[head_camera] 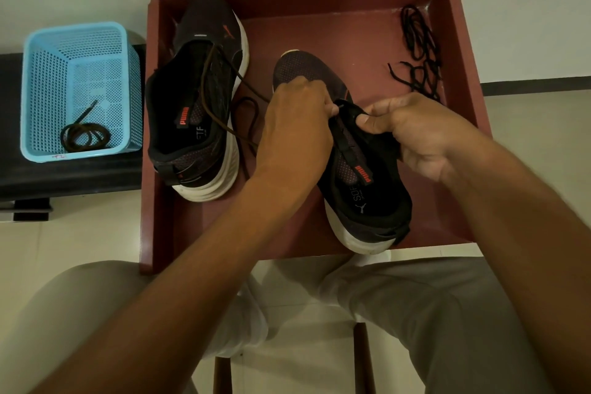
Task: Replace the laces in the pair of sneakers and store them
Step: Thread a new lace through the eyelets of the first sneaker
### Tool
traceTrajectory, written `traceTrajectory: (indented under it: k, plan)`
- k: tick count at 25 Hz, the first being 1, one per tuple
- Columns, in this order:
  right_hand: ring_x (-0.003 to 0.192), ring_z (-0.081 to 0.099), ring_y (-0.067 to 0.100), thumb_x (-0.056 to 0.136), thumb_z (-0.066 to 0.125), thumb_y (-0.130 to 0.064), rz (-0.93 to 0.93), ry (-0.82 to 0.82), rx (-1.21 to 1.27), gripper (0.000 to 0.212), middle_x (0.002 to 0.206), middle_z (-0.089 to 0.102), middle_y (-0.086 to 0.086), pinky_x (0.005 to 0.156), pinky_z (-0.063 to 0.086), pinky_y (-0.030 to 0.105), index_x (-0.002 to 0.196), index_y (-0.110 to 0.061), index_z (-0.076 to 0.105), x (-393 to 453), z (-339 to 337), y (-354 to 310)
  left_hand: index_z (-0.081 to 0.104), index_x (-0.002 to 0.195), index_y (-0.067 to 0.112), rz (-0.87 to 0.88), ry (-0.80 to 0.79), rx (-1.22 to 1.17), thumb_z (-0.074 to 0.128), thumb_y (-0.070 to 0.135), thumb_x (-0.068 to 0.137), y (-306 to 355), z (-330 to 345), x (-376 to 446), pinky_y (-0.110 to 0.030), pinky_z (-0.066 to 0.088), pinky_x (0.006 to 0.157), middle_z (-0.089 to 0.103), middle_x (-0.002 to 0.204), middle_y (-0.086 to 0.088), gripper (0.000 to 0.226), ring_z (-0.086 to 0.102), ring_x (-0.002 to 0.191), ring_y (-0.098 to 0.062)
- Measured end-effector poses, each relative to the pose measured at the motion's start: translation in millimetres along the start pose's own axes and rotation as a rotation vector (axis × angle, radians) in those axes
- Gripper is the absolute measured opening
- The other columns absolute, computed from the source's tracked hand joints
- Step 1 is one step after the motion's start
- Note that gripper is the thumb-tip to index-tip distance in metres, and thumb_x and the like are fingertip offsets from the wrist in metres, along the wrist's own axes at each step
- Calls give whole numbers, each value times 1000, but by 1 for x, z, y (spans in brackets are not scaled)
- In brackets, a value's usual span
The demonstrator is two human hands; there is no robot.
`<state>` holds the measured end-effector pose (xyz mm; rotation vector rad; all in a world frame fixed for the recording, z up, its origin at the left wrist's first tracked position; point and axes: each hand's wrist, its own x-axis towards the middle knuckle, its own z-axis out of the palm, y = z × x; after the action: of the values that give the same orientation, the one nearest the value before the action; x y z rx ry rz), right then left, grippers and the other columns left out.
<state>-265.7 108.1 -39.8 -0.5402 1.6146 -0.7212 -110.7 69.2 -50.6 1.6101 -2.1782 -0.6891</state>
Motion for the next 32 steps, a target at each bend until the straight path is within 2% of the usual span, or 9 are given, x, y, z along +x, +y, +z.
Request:
traceTrajectory:
  k: [4,11,16,19,23,28,30,32]
  plan:
    - [84,72,15,97,65,-4,-9,-3,21,12,91,75,7,64,56,17,106,-4,74,0,0,2,70,95,9,57,-16,126,66,17,98,2,-3,0,-26,34,73,64,105,-9,9,59,98,-24]
    - [70,72,9,96,69,-7,-131,57,-129,8,86,77,5,60,54,16,99,-8,76,-6,6,2,68,101,13,61,-64,227,62,18,100,6,-8,2,-26,34,73,65,105,-5,8,59,96,-19]
    - [82,75,22,94,72,-10,-264,128,-288,8,88,77,8,77,63,36,90,-16,76,-6,13,8,68,99,12,59,-57,220,62,16,98,7,-8,1,-27,34,71,66,103,-6,7,59,94,-21]
    - [79,74,22,93,74,-10,-323,150,-350,14,83,76,5,78,63,39,83,-20,74,-6,13,9,69,96,10,66,-58,181,62,16,98,5,-8,2,-30,37,71,66,102,-7,9,59,93,-23]
    - [75,72,18,93,72,-7,-316,134,-326,15,83,75,6,76,61,36,84,-18,73,-6,13,8,70,95,8,96,-56,144,63,14,97,0,-2,3,-37,46,76,64,103,-9,9,59,95,-25]
    - [82,75,26,94,73,-8,-340,133,-329,9,85,77,8,82,63,44,87,-14,75,-4,14,10,73,94,8,87,11,93,66,14,97,-5,8,3,-32,39,72,65,100,-8,9,59,94,-25]
    - [83,76,20,94,73,-12,-349,125,-343,8,84,77,3,83,63,41,88,-16,76,-5,12,10,75,92,9,68,46,48,69,15,95,-4,9,3,-36,45,72,68,97,-8,10,62,90,-25]
    - [83,75,12,98,69,-21,-320,89,-298,13,85,78,1,83,61,30,91,-15,78,-7,7,7,78,93,10,65,49,15,70,18,95,-5,8,2,-36,50,77,69,96,-7,11,64,90,-22]
